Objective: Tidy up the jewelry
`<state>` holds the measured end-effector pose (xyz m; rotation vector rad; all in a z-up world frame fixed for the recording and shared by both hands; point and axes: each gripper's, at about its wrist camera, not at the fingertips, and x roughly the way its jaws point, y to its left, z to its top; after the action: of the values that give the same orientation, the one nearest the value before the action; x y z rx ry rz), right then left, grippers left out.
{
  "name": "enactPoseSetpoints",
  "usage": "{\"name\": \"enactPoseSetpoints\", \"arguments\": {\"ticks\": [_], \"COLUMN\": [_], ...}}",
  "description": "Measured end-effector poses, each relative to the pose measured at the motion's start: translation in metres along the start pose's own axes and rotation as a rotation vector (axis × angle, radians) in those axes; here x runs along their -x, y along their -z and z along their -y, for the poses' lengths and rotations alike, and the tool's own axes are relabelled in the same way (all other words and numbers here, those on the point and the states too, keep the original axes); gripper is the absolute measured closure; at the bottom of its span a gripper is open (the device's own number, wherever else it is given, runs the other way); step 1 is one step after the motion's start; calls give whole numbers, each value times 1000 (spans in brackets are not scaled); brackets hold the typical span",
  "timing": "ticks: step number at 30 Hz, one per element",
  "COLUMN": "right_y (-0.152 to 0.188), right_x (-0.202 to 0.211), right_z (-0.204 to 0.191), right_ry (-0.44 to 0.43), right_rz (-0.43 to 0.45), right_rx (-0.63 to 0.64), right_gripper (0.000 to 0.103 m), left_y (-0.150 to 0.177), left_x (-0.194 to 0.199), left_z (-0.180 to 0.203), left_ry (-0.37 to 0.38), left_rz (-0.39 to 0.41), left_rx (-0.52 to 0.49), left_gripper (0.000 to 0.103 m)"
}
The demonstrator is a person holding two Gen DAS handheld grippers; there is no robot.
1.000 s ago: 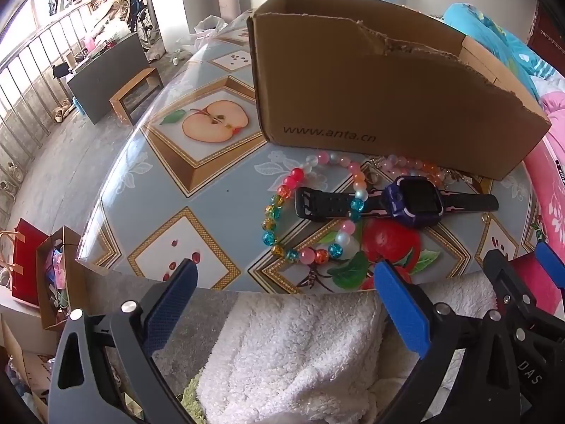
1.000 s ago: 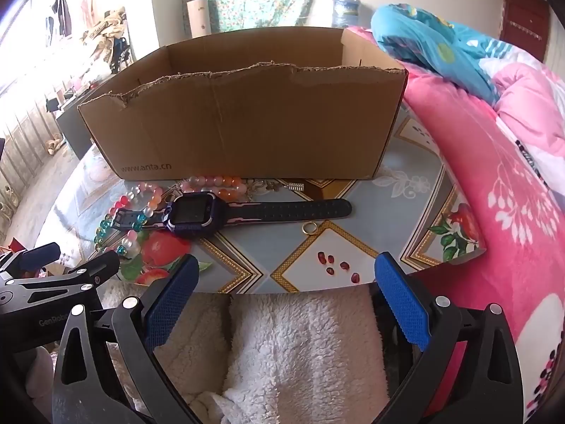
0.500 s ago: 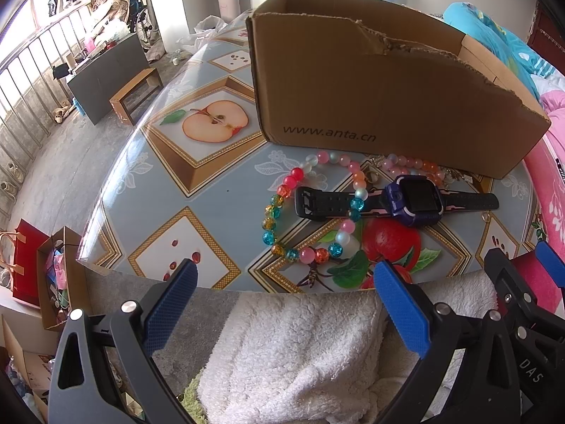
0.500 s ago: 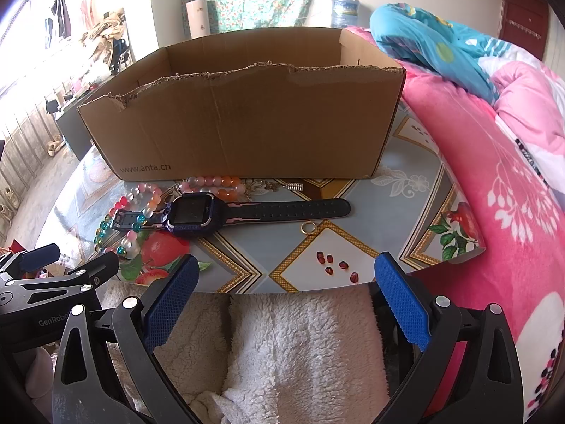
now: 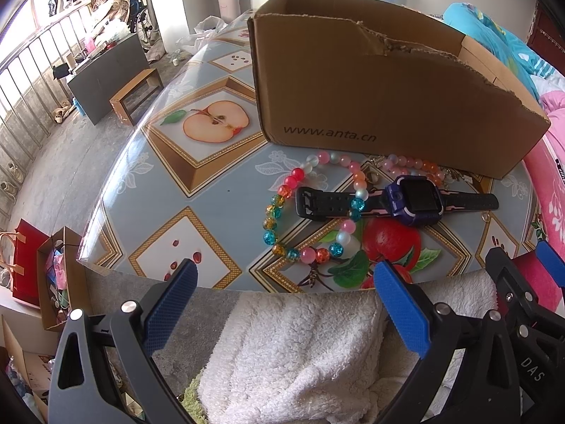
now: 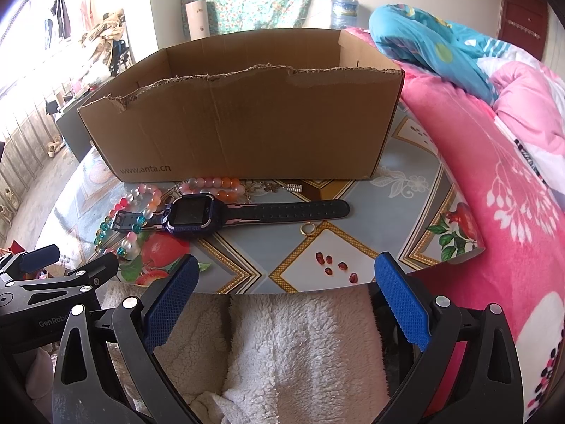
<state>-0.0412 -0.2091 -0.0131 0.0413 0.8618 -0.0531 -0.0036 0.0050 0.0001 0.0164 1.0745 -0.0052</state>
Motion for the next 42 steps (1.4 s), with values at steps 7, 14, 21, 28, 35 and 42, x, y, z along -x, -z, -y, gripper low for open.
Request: {"name": "enactPoseSetpoints", "arguments": {"ticks": [7,14,21,28,35,42], "right_y": [0,0,-1,-1,-2,-3], "right_x": [0,0,0,0,0,-1], "right_z": [0,0,-1,-1,-1,-1], "right_ry": [-1,1,-1,-2,-1,4], "right_rz": [0,2,4,4,8,11], "right_rx": [-1,-1,0,-1,-2,0], "right_gripper": [8,8,8,8,8,8], "left_y": [0,1,1,1,-2,-3], "left_x": [1,2,1,2,3,0], "left_z": [0,-1,-1,-2,-2,-5], "left_ry": [-1,0,-1,-1,-1,6], "left_rz": [0,0,0,0,-4,2], "left_rx": [0,0,-1,-2,-3,6], "left_gripper": [4,4,4,4,4,4]}}
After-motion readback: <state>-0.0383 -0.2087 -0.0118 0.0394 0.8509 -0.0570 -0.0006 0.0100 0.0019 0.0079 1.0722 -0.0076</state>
